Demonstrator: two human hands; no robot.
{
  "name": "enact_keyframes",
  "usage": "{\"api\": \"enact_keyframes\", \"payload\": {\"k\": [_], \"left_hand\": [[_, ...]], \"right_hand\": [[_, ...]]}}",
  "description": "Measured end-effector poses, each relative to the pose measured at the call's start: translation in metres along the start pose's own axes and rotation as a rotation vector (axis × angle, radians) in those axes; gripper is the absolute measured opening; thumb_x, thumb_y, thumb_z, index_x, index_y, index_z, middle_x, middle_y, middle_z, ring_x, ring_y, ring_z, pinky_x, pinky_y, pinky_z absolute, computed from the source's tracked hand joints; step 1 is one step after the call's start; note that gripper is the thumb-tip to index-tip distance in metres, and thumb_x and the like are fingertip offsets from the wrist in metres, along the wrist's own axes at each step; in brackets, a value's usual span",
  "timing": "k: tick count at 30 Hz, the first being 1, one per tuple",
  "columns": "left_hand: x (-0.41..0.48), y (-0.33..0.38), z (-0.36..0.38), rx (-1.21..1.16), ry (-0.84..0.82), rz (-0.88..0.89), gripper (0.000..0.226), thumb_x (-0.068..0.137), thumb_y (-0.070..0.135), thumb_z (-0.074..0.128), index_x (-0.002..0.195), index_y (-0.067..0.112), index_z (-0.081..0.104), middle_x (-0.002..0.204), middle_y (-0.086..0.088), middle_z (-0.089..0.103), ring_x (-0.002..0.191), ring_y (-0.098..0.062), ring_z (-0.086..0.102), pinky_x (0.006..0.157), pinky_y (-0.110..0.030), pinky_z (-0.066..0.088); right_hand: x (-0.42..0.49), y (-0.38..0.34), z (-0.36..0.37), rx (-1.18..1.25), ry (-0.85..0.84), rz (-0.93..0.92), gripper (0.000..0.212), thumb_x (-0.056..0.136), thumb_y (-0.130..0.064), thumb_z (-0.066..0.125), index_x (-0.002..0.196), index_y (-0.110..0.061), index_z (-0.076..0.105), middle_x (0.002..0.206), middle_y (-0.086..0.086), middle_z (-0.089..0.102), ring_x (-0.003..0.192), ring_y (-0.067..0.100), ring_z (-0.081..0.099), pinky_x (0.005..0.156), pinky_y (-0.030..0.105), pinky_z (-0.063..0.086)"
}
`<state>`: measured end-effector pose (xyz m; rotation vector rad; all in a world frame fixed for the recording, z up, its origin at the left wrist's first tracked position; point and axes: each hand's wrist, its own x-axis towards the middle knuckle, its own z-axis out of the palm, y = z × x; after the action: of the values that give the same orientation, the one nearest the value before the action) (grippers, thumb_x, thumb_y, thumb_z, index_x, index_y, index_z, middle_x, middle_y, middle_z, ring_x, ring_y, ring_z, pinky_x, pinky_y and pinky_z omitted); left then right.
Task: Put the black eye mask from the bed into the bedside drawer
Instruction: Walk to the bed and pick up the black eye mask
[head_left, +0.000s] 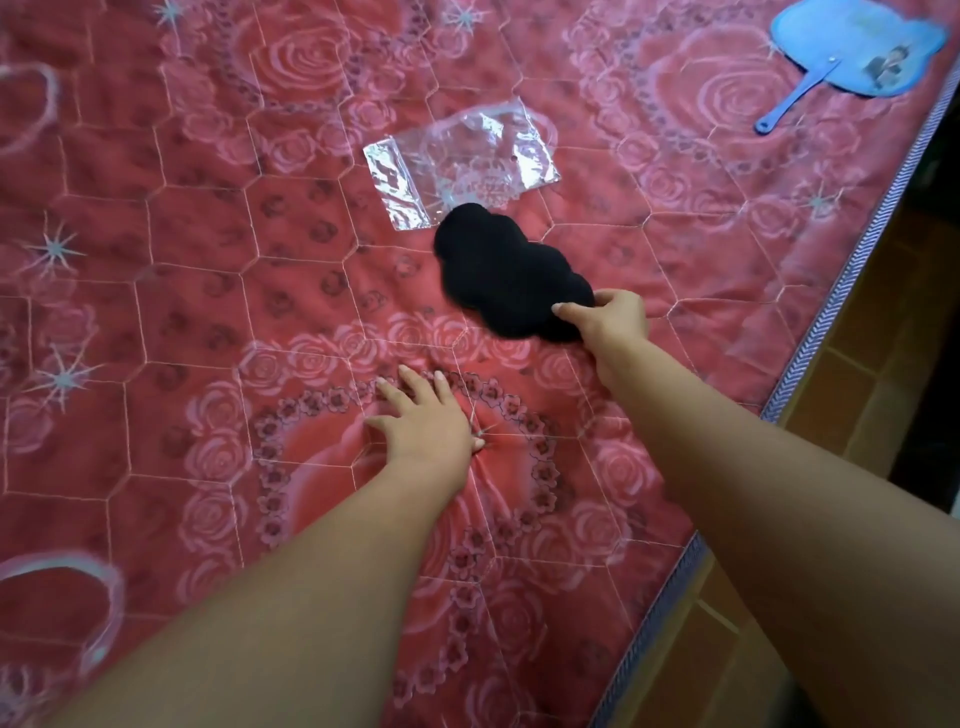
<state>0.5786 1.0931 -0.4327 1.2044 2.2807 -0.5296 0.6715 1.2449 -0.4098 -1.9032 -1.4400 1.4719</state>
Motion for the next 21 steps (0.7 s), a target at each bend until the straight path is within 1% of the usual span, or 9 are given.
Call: {"api": "enact_keyframes", "payload": {"k": [2, 6, 8, 10, 11, 15, 17, 19, 21], "left_hand": [[0.000, 0.000, 0.000, 0.004, 0.001, -0.002, 0.091, 0.085, 0.055, 0.043, 0.141, 0.004, -0.008, 0.150, -0.032, -0.006, 0.134, -0.056, 0.001, 0.101, -0.065, 0.029], [0.000, -0.001, 0.000, 0.004, 0.007, -0.003, 0.091, 0.085, 0.055, 0.043, 0.141, 0.004, -0.007, 0.150, -0.032, -0.005, 0.134, -0.055, 0.002, 0.101, -0.064, 0.030], [-0.001, -0.001, -0.001, -0.002, 0.007, -0.002, 0.091, 0.085, 0.055, 0.043, 0.141, 0.004, -0.008, 0.150, -0.032, -0.006, 0.135, -0.055, 0.001, 0.101, -0.064, 0.030], [-0.003, -0.001, -0.002, -0.014, 0.008, -0.001, 0.090, 0.085, 0.055, 0.042, 0.141, 0.005, -0.008, 0.150, -0.031, -0.006, 0.135, -0.054, 0.000, 0.102, -0.064, 0.029], [-0.005, -0.001, -0.003, -0.021, 0.009, 0.001, 0.090, 0.085, 0.055, 0.042, 0.141, 0.005, -0.007, 0.150, -0.031, -0.007, 0.135, -0.054, 0.000, 0.103, -0.064, 0.029], [-0.016, -0.003, -0.018, -0.035, -0.015, -0.002, 0.088, 0.086, 0.052, 0.044, 0.142, 0.006, -0.005, 0.151, -0.030, -0.006, 0.136, -0.052, 0.000, 0.107, -0.060, 0.026], [-0.025, -0.008, -0.031, -0.023, -0.030, 0.031, 0.084, 0.086, 0.049, 0.048, 0.143, 0.007, 0.002, 0.151, -0.027, 0.003, 0.137, -0.047, 0.009, 0.109, -0.057, 0.026], [-0.039, -0.013, -0.044, -0.036, -0.028, 0.095, 0.073, 0.085, 0.046, 0.051, 0.140, 0.009, 0.019, 0.148, -0.022, 0.022, 0.134, -0.040, 0.024, 0.107, -0.053, 0.028], [-0.056, -0.016, -0.058, -0.143, -0.011, 0.123, 0.064, 0.085, 0.042, 0.053, 0.135, 0.011, 0.030, 0.143, -0.020, 0.031, 0.131, -0.037, 0.031, 0.106, -0.052, 0.030]], "right_hand": [[-0.003, 0.002, -0.004, 0.047, -0.046, -0.020, 0.012, 0.074, -0.011, 0.071, 0.081, -0.009, 0.062, 0.087, 0.013, 0.064, 0.083, 0.028, 0.060, 0.080, 0.044, 0.051], [-0.009, 0.004, -0.013, 0.197, -0.088, -0.003, 0.014, 0.077, -0.006, 0.063, 0.070, -0.012, 0.053, 0.085, 0.016, 0.057, 0.078, 0.029, 0.056, 0.071, 0.043, 0.049], [-0.012, 0.005, -0.019, 0.286, -0.112, 0.014, 0.006, 0.078, -0.006, 0.059, 0.077, -0.007, 0.053, 0.088, 0.016, 0.055, 0.083, 0.031, 0.055, 0.074, 0.044, 0.049], [-0.016, 0.007, -0.027, 0.327, -0.133, -0.005, 0.009, 0.079, -0.004, 0.056, 0.087, -0.004, 0.053, 0.088, 0.013, 0.056, 0.088, 0.029, 0.057, 0.086, 0.044, 0.050], [-0.019, 0.008, -0.030, 0.352, -0.142, -0.021, 0.010, 0.080, -0.002, 0.055, 0.089, -0.003, 0.052, 0.086, 0.011, 0.056, 0.086, 0.026, 0.059, 0.087, 0.044, 0.052], [-0.043, 0.009, -0.051, 0.489, -0.154, -0.024, 0.014, 0.081, 0.004, 0.051, 0.094, 0.000, 0.051, 0.088, 0.012, 0.057, 0.077, 0.021, 0.060, 0.073, 0.037, 0.056], [-0.057, 0.007, -0.068, 0.537, -0.138, -0.026, 0.017, 0.082, 0.006, 0.050, 0.098, -0.001, 0.052, 0.091, 0.012, 0.058, 0.080, 0.022, 0.060, 0.069, 0.035, 0.055], [-0.073, 0.001, -0.087, 0.560, -0.130, -0.039, 0.022, 0.083, 0.008, 0.048, 0.103, -0.001, 0.053, 0.090, 0.012, 0.059, 0.080, 0.022, 0.060, 0.070, 0.036, 0.055], [-0.092, -0.010, -0.108, 0.575, -0.125, -0.053, 0.026, 0.084, 0.009, 0.048, 0.109, 0.002, 0.053, 0.089, 0.011, 0.059, 0.079, 0.022, 0.060, 0.069, 0.036, 0.055]]}}
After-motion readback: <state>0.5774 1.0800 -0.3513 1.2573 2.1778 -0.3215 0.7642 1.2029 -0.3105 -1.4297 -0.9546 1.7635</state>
